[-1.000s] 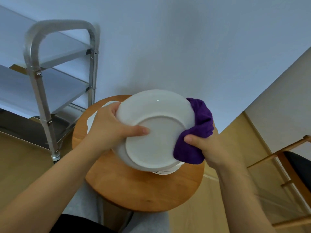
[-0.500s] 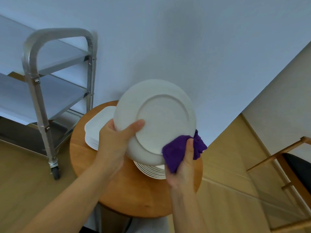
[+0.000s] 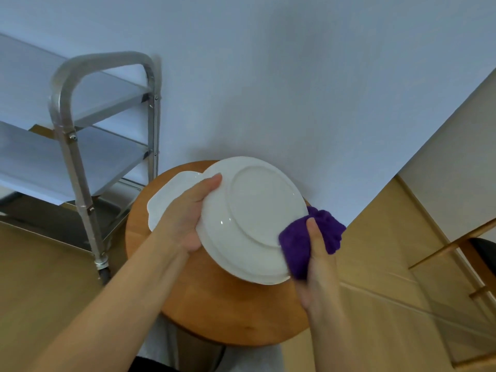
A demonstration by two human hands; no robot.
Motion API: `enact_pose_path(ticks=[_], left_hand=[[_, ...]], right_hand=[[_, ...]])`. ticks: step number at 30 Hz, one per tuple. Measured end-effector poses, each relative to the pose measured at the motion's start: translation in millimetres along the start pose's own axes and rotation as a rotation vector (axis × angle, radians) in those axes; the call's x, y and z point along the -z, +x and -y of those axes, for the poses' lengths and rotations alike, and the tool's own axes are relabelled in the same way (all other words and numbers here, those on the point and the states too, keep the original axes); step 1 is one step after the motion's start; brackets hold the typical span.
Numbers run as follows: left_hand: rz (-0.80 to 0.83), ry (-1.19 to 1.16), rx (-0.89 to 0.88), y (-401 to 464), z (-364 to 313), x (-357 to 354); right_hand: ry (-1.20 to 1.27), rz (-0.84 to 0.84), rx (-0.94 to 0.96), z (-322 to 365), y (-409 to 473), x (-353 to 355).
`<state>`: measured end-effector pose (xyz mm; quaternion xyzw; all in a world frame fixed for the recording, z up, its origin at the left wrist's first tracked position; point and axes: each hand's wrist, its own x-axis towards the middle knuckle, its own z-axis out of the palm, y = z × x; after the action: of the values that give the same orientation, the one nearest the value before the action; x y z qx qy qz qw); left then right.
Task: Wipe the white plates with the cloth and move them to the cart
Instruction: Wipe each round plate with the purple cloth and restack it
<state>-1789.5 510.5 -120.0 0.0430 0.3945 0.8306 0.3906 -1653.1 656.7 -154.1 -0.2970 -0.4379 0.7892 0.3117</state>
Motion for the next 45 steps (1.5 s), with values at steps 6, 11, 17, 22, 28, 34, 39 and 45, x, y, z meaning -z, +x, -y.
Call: enact_pose_path(ticks=[6, 11, 17, 22, 28, 34, 39, 45], left_hand=[[-0.137, -0.078, -0.192, -8.2, 39.5, -32.7], [-0.051, -0.102, -0.252, -11.9, 48.6, -42.4], [0.1, 0.226, -0.246, -23.4, 45.5, -26.5], [0.078, 0.305, -0.278, -24.5, 48.2, -34.2], [-0.092, 0.15, -0.283, -19.6, 47.4, -28.9], [-0.158, -0.129, -0.13, -16.4, 44.4, -10.7], [-0.055, -0.2, -0.111, -18.5, 34.4, -0.3], [-0.038, -0.079, -0.164, -18.0, 35.2, 4.3]], right_hand=[[0.107, -0.231, -0.003, -33.8, -16.7, -27.7], [-0.122, -0.16, 0.054, -45.6, -28.9, -36.7], [-0.656, -0.125, 0.273, 17.0, 8.7, -24.6], [-0.812, 0.005, 0.347, 24.0, 3.7, -51.3], [-0.986, 0.303, 0.593, 0.7, -26.7, -63.8], [-1.289, 0.169, 0.984, -26.8, -42.0, -48.8], [-1.304, 0.32, 1.061, -21.3, -25.7, -8.4], [-1.353, 0.282, 0.732, -2.8, -1.5, 18.8]])
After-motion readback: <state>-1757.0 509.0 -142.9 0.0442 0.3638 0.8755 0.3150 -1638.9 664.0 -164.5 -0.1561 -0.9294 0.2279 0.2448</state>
